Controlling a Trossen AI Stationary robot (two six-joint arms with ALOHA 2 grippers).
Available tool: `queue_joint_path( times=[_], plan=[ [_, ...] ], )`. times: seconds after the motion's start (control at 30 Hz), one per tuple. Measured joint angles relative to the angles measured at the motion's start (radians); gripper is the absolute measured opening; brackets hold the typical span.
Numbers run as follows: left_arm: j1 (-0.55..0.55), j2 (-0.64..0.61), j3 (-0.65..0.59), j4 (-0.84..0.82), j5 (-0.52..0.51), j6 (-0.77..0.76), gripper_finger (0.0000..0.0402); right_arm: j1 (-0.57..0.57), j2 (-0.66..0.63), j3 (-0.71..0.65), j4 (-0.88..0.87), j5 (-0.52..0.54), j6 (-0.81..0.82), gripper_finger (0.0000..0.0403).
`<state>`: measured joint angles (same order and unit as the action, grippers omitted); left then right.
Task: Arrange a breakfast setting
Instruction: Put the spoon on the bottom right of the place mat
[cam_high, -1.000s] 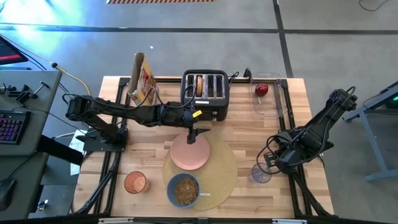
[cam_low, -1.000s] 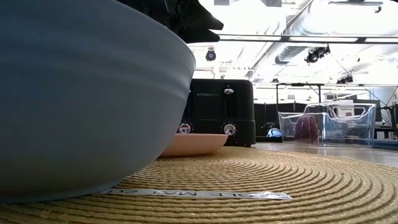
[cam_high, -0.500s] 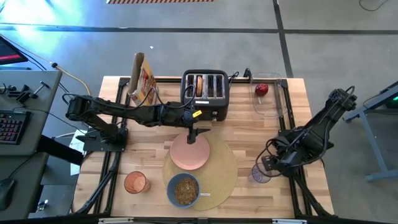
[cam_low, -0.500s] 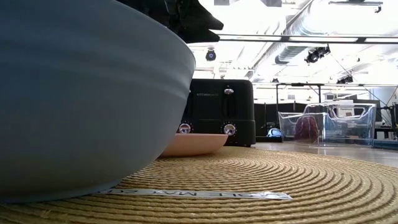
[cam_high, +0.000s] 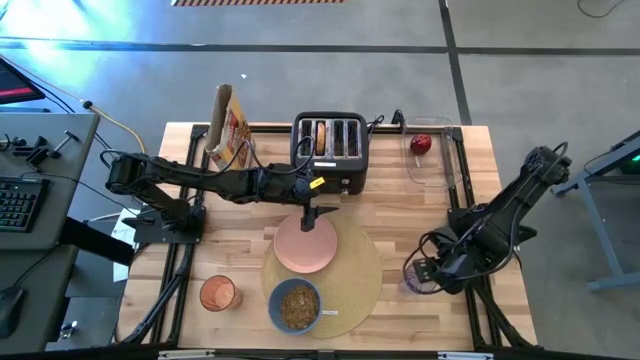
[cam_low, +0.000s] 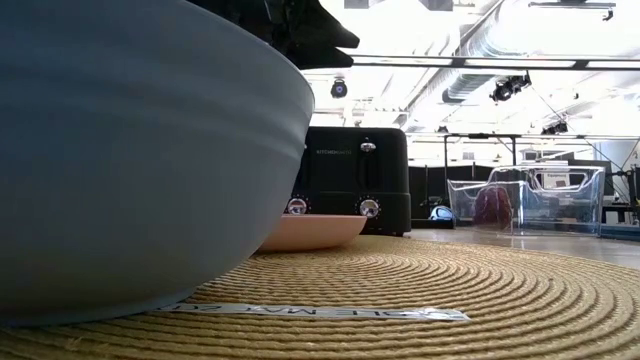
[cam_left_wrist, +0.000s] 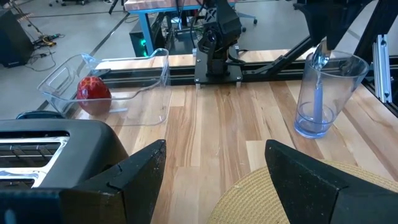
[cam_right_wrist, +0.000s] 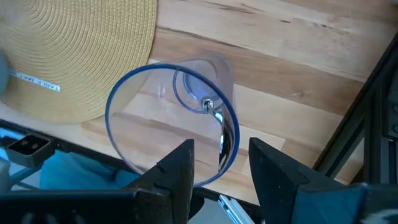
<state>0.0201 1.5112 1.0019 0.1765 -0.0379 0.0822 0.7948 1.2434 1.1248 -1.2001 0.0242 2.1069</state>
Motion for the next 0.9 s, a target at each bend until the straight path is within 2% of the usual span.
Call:
queue_joint_path(
  times=[0.27, 0.63, 0.9],
  plan=[
    [0.0, 0.0, 0.0, 0.0, 0.0, 0.0, 0.0264, 0.0, 0.02, 0.0, -0.003, -0.002, 0.006, 0.0125],
    [0.0, 0.0, 0.0, 0.0, 0.0, 0.0, 0.0264, -0.003, 0.02, 0.0, -0.002, 0.006, 0.006, 0.0038],
    [0.0, 0.0, 0.0, 0.0, 0.0, 0.0, 0.0264, -0.003, 0.02, 0.0, -0.001, 0.008, 0.017, 0.0007]
  ],
)
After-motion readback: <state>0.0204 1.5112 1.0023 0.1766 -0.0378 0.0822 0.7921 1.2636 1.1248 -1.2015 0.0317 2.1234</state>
